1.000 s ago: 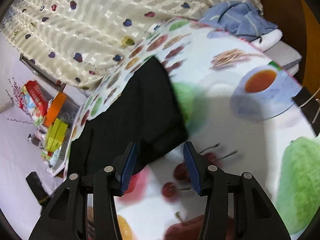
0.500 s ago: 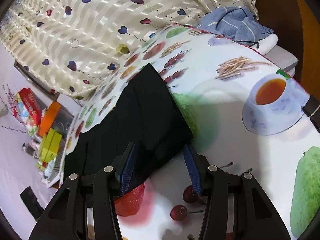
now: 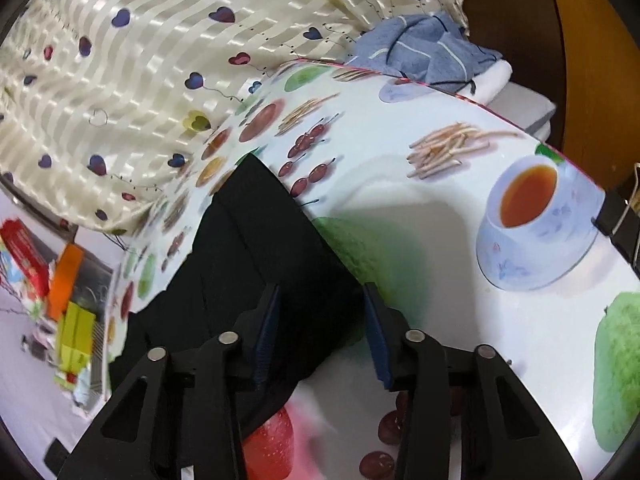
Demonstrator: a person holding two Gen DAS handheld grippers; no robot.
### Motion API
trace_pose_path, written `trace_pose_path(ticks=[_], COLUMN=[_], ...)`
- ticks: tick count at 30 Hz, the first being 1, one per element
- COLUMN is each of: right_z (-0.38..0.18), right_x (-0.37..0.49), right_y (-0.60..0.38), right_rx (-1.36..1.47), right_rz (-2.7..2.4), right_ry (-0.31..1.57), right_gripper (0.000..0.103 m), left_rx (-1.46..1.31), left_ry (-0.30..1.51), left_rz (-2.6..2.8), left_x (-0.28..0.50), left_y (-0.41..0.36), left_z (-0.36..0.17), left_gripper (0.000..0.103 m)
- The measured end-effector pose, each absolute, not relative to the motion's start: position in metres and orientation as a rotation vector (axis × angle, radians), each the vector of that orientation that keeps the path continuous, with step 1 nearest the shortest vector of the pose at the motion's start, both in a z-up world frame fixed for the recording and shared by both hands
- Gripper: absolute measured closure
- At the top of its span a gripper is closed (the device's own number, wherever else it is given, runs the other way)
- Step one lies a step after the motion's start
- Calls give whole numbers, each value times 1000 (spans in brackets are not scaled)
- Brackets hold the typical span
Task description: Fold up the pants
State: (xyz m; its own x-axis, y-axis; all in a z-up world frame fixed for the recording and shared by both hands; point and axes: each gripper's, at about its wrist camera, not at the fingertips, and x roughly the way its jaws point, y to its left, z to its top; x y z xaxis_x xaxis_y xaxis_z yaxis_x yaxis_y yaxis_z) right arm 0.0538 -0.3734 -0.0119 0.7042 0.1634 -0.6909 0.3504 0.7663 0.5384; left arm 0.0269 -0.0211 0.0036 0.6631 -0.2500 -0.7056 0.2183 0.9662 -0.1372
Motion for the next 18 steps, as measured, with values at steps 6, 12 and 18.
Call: trace_pose_path(ticks=[6, 12, 18], right_z=[-15, -3, 23], right_x=[53, 48, 50], right_y=[-378, -377, -365], right_rx=[731, 746, 708], right_rz=[-74, 13, 134], right_ry=[780, 721, 657], right_gripper=[76, 83, 84], left_rx=[-50, -46, -34], left_ry=[804, 804, 804], left_rz=[-269, -267, -261], left_x=[27, 27, 27], left_y=[-19, -19, -20], left_z=[3, 3, 4], left_gripper=[77, 77, 77])
